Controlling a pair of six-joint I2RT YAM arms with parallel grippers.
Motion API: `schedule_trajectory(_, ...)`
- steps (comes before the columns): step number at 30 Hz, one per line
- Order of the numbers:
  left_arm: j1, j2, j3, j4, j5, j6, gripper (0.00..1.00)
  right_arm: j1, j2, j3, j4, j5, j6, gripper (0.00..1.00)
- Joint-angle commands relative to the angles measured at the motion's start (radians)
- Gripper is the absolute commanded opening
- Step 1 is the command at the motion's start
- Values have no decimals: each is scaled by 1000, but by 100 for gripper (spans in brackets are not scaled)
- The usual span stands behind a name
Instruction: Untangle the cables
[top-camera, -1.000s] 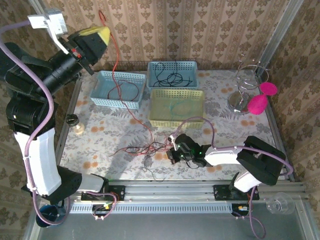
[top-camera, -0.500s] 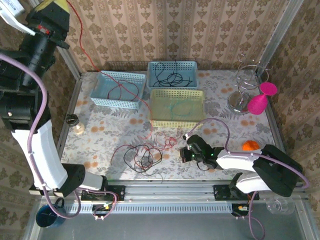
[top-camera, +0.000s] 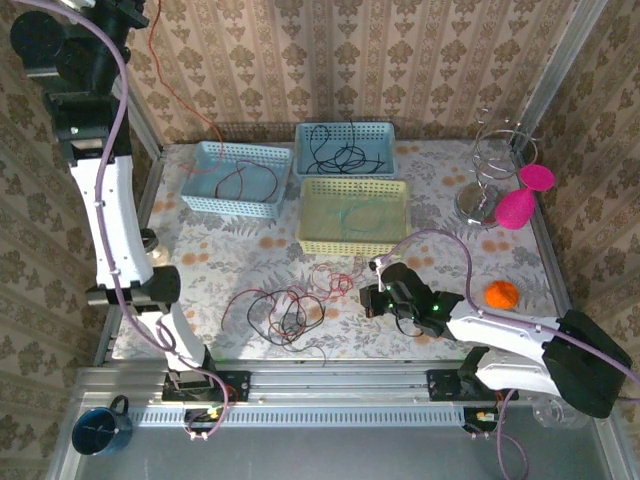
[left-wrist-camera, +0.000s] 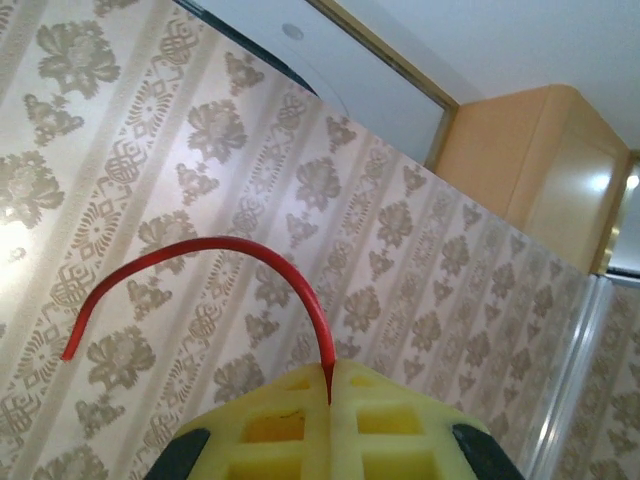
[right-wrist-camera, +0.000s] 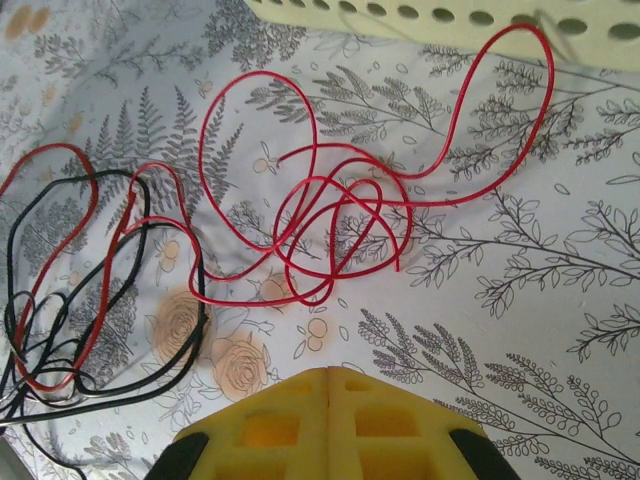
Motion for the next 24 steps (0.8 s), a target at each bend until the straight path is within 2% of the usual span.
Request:
schedule_trajectory(1, 15, 35, 48, 104, 53, -29, 0, -3, -28, -3, -41, 24, -13, 0)
schedule_trajectory(4, 21, 64, -4, 122, 109, -28, 0, -1, -48, -16, -49, 23, -5, 0)
schedule_trajectory(7, 23, 43, -153, 158, 176, -39, 0, -2, -79, -33, -59, 32, -1, 0)
schedule_trajectory(10, 21, -75, -499, 342, 164, -79, 0, -2, -110, -44, -80, 45, 3, 0)
schedule_trajectory(12, 15, -175, -814, 506, 84, -84, 0, -3, -129, -47, -95, 47, 4, 0)
schedule_trajectory(14, 13, -237, -1014, 553, 28, -47, 0, -2, -146, -42, -110, 44, 3, 0)
schedule_trajectory(20, 13, -254, -1328, 481, 47, 114, 0, -1, -215, -16, -197, 59, -3, 0)
schedule_trajectory(22, 13, -239, -1376, 443, 38, 148, 0, -3, -246, -12, -220, 70, -3, 0)
schedule_trajectory(24, 12, -206, -1370, 332, 13, 180, 0, -3, -274, -13, -238, 80, 2, 0)
